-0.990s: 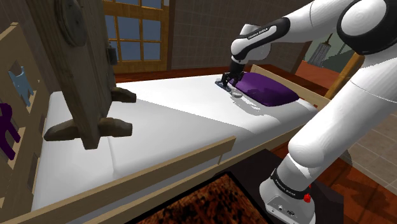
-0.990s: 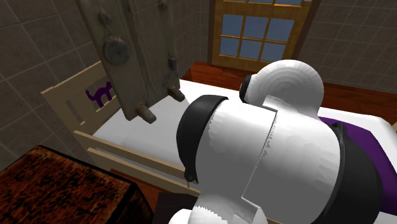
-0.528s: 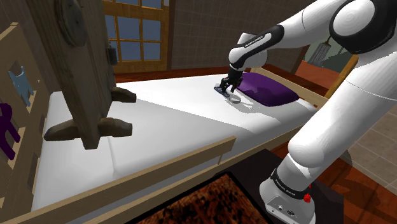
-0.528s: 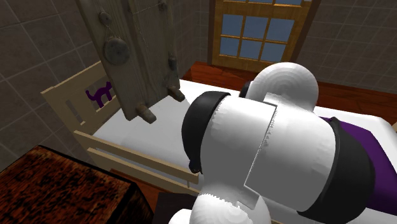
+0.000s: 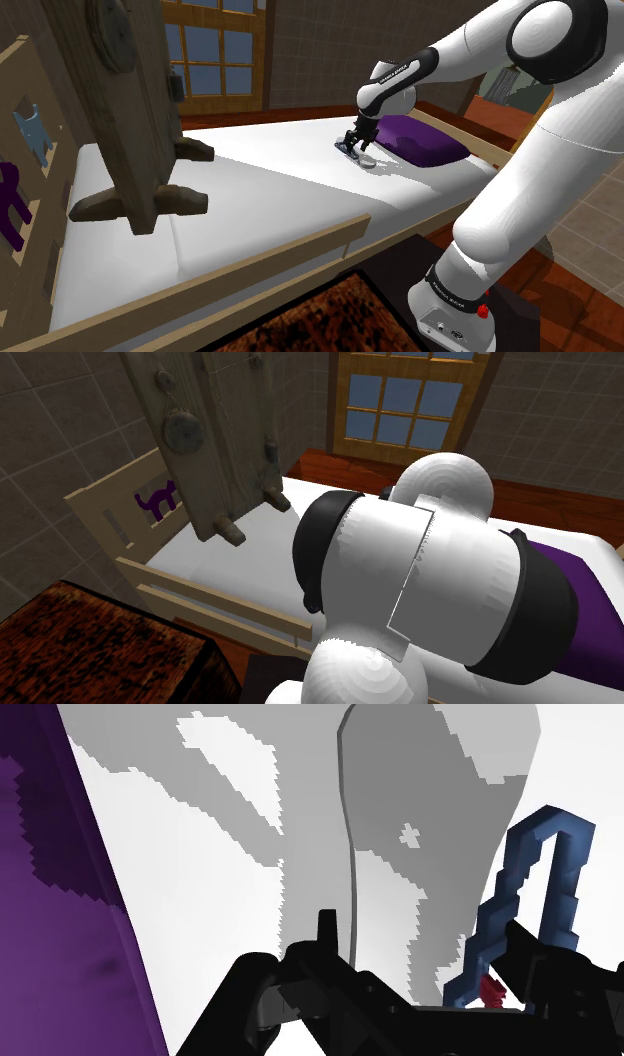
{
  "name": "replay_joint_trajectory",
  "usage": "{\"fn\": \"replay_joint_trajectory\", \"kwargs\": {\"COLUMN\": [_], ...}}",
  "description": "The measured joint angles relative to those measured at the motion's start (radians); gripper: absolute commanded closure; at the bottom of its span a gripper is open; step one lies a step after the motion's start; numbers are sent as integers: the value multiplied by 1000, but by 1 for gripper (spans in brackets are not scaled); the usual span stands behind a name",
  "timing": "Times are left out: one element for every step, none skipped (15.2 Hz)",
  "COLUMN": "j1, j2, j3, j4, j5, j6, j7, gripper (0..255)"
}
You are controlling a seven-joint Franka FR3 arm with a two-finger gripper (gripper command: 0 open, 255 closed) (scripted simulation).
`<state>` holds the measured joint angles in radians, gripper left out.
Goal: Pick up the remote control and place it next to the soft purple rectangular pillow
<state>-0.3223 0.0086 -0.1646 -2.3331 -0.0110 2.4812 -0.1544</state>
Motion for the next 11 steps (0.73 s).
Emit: {"fn": "replay_joint_trajectory", "kwargs": {"j1": [0, 0, 0, 0, 0, 0, 0, 0, 0, 0, 0], "j2": [0, 0, 0, 0, 0, 0, 0, 0, 0, 0, -14], "j3": [0, 0, 0, 0, 0, 0, 0, 0, 0, 0, 0], "j4": [0, 0, 0, 0, 0, 0, 0, 0, 0, 0, 0], "j5": [0, 0, 0, 0, 0, 0, 0, 0, 0, 0, -3], "j6": [1, 1, 1, 1, 1, 1, 1, 1, 1, 1, -13], "j7": [0, 0, 0, 0, 0, 0, 0, 0, 0, 0, 2], "gripper": [255, 255, 255, 0, 0, 0, 0, 0, 0, 0, 0]}}
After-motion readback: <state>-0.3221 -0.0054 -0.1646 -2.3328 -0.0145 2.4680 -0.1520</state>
